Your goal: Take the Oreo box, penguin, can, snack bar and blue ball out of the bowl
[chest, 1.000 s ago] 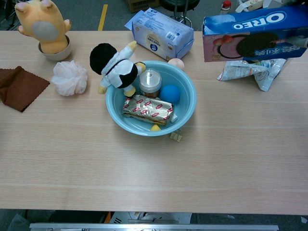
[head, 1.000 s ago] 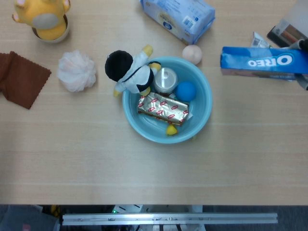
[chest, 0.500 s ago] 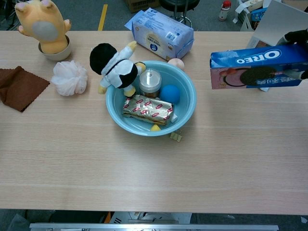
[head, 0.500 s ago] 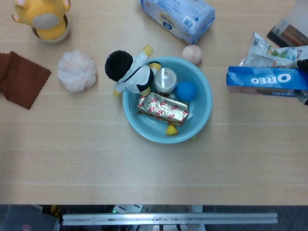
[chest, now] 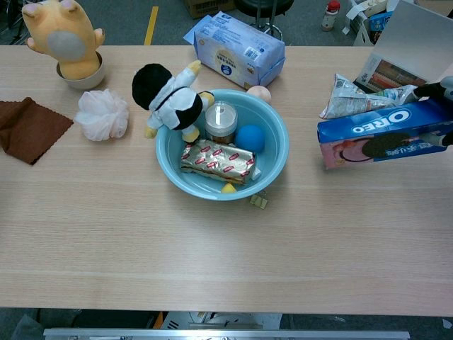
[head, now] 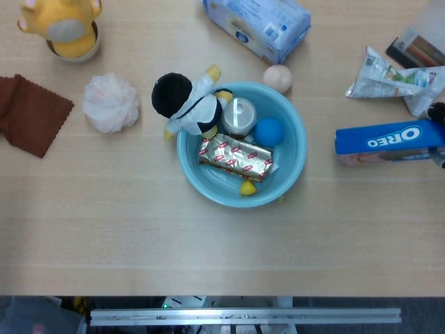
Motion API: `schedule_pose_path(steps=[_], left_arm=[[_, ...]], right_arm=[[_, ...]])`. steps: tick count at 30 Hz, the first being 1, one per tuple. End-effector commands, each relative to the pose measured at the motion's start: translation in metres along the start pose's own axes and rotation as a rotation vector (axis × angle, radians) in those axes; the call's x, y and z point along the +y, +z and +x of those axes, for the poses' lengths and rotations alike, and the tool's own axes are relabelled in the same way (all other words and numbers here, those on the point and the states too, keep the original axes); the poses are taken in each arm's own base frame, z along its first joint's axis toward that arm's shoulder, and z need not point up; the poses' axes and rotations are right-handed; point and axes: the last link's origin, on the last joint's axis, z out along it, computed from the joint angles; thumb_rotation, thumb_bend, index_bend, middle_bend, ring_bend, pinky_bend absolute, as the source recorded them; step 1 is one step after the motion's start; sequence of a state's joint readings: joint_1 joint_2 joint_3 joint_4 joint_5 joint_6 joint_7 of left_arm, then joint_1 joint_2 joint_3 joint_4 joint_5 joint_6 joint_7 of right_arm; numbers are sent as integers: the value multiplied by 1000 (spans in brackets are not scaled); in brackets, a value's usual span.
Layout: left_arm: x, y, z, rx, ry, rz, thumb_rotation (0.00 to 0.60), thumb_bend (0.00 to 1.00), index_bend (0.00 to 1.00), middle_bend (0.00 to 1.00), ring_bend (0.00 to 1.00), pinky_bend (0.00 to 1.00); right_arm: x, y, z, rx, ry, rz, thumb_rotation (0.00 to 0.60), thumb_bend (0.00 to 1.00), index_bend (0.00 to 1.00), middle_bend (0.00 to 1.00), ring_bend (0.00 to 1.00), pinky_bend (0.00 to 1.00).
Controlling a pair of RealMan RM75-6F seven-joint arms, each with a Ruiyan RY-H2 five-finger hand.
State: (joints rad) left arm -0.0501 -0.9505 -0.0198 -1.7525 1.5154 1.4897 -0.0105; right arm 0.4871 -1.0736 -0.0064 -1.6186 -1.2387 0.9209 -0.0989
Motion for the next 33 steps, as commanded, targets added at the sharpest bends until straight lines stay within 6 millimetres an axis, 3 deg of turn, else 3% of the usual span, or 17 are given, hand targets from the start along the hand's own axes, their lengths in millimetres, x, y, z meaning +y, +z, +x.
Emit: schedule_pose_path(steps=[1,11,16,21,33], left_arm=[[0,0,0,0,0,-1,600,405,303,316,273,221],[3,2,3,5,8,-13,600,405,303,317,274,221],[6,3,5,10,5,-21,600,404,303,317,273,221],[5,1,4,4,3,-17,600,404,303,316,273,221],[0,-2,5,7,4,-1,600,405,303,317,273,221]], right_arm=[[0,-1,0,-29,-4,1,600,338,1,75,117,375],[-13,-1,12,-5,46,64,600,341,0,70,96,340],[-38,8,20,-28,68,141,600,464,0,132,116,340],[-64,20,26,-78,43,202,600,523,0,176,142,344],[-118,60,16,-198,56,267,600,531,0,199,157,355]])
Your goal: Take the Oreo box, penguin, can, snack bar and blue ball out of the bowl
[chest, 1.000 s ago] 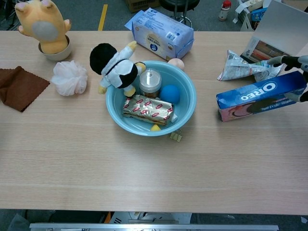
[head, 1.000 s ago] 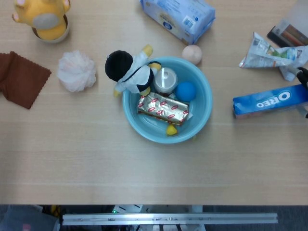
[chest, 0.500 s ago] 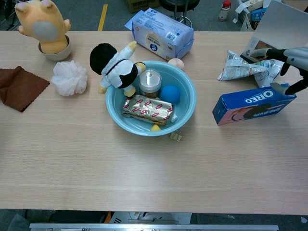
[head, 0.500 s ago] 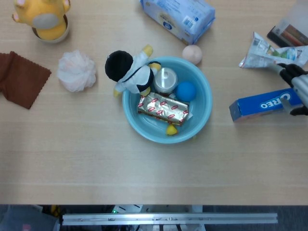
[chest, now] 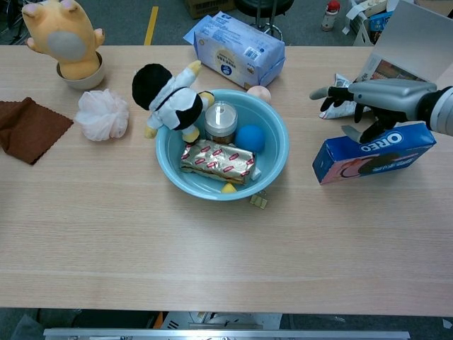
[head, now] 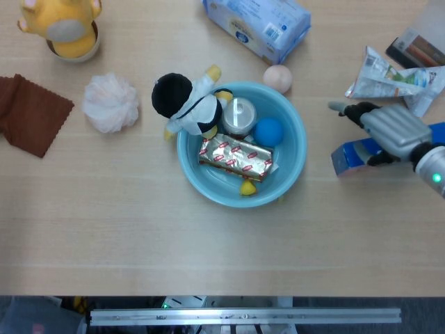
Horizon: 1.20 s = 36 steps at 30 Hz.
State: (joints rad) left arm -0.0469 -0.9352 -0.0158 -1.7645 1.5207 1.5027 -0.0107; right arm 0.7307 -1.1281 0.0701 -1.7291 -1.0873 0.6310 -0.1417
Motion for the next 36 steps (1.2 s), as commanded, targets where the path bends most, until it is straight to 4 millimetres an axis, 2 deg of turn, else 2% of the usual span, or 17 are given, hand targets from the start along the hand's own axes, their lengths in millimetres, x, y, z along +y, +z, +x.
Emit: schedule_pose_path(steps=[1,8,15,26,31,36], left_arm=[[0,0,0,0,0,1,600,404,303,316,273,221],[0,-2,-1,-4,0,-1,600,404,303,316,273,221],[0,-2,-1,-1,-2,-2,600,405,303,317,273,221],[3,7,1,-22,-22,-41,600,405,303,317,273,221],[6,18,3,-35,-23,-81,600,404,303,316,273,221],[14,32,5,-42,5,-152,600,405,303,317,273,221]], right_arm=[[-19,20,-2,-27,10,38,600,531,0,202,163,361],[-40,39,-8,-56,23,72,600,531,0,203,182,373],[-57,47,-11,-60,66,100,600,531,0,203,197,393],[-102,59,-22,-78,91,207,600,530,0,203,197,393],[-103,43,-14,-29,84,227,600,528,0,203,198,393],[-81,6,12,84,48,196,600,524,0,203,198,393]])
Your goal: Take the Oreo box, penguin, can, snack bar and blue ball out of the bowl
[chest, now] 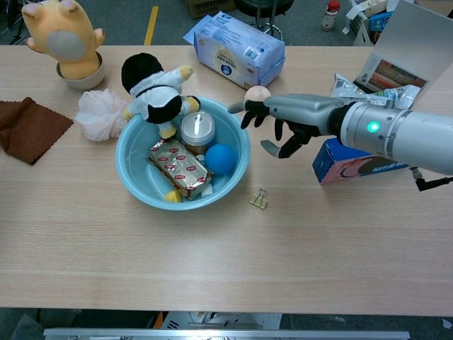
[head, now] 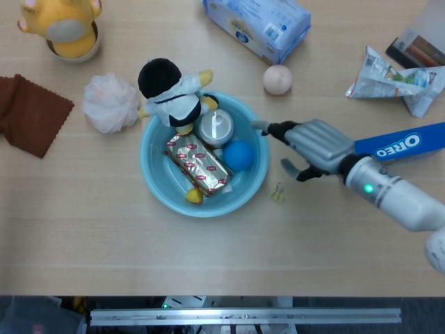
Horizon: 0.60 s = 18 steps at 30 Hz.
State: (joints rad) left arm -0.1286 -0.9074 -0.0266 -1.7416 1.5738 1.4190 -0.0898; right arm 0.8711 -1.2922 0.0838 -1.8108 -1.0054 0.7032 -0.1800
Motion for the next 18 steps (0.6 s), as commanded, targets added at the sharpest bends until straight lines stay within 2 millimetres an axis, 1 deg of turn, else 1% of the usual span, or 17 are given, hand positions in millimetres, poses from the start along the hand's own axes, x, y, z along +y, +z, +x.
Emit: schedule_pose_path(steps=[1,8,10,13,17,18], left_arm=[[5,11,2,-2,33,-52,600,405,303,317,273,221],[25,40,0,-37,7,-180,600,405,295,314,273,221],[32,51,0,-53,-5,-217,600,404,289,311,273,221],[41,65,-1,-94,-1,-254,600,404,254,295,261,216],[49,75,-2,-143,21,-271,600,383,154,201,184,185],[56,81,-3,-169,27,-281,600,376,137,184,168,180]], right_arm=[[13,-37,23,93,-48,-37,600,524,0,203,198,393],[47,-94,59,211,-105,-171,600,516,0,203,198,393],[55,-107,68,243,-99,-209,600,486,0,203,198,393],[64,-121,79,278,-90,-245,600,427,0,203,198,393],[69,-131,86,306,-89,-264,600,408,0,203,198,393],[71,-135,90,321,-89,-272,600,407,0,204,198,393]])
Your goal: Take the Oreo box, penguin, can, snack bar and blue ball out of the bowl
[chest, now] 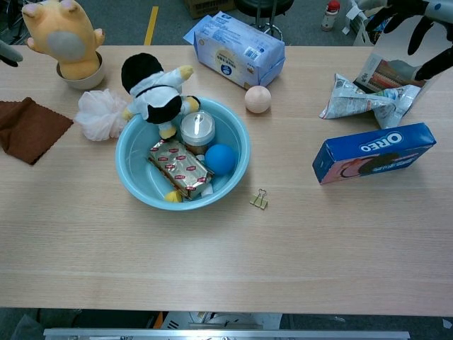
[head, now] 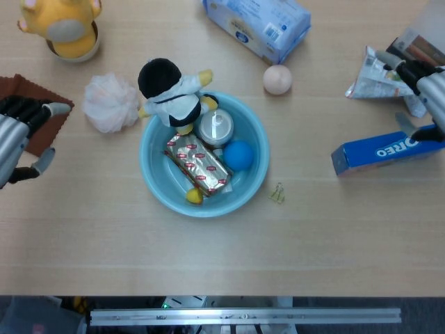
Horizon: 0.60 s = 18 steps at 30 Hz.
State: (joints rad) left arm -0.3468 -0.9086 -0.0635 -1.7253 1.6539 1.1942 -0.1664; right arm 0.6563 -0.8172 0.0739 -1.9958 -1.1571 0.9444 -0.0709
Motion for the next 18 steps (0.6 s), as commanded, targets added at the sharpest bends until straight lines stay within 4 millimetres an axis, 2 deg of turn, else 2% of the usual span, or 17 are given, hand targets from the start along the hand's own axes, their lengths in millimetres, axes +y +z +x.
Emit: schedule_pose_path(steps=[1,2,5,8,18], left_arm=[[16,27,2,-77,7,-44,600,372,121,171,158,176],[26,45,0,-107,-21,-72,600,371,103,159,151,174],[34,66,0,-154,-37,-77,600,370,43,112,118,167],[45,86,0,-179,-48,-92,600,370,2,74,93,160],[70,137,-12,-250,-54,-116,600,371,0,28,86,160]], right_arm=[[8,-7,10,37,6,-21,600,407,0,204,198,393],[12,-11,15,54,13,-35,600,407,0,204,198,393],[17,-15,18,63,20,-41,600,407,0,204,198,393],[19,-17,22,72,25,-42,600,407,0,204,198,393],[20,-19,26,80,31,-26,600,407,0,205,198,393]])
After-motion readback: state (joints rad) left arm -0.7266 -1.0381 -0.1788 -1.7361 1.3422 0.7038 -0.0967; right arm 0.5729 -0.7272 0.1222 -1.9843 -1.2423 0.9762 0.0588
